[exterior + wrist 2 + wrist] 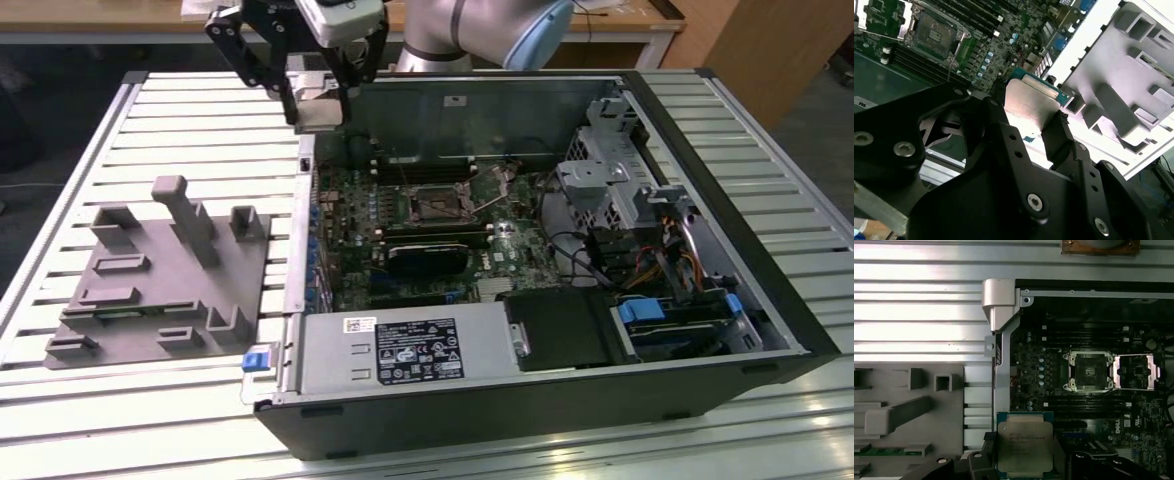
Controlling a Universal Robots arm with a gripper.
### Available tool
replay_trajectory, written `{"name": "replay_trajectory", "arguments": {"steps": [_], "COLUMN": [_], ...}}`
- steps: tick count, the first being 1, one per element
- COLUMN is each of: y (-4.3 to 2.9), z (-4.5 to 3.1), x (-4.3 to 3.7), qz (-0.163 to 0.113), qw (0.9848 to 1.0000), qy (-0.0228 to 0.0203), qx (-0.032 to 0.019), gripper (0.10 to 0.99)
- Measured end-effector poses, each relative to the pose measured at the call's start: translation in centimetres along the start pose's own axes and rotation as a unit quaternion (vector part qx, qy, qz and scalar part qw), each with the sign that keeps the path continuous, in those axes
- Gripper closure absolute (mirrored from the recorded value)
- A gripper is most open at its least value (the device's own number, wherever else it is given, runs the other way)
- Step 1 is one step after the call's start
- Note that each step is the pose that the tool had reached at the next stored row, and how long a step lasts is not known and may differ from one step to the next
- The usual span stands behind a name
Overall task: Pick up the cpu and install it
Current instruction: 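Pick up the cpu and move it towards the insertion slot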
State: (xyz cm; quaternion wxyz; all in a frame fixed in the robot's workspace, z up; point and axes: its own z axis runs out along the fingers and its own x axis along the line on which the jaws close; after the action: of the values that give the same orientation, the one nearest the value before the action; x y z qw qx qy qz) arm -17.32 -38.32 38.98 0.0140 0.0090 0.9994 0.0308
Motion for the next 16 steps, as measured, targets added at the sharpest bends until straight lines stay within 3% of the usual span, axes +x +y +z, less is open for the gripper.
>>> {"name": "replay_trajectory", "arguments": {"steps": [9, 16], "y": [0.34, 0.97], "z": [0.16, 0.39], "x": [-1.46, -3.27], "qz": [0.0, 0.0], "qw": [1.0, 1.0], "qy": [0.0, 0.0], "qx": [0.0, 0.0], "gripper": [0.549, 0.549]}}
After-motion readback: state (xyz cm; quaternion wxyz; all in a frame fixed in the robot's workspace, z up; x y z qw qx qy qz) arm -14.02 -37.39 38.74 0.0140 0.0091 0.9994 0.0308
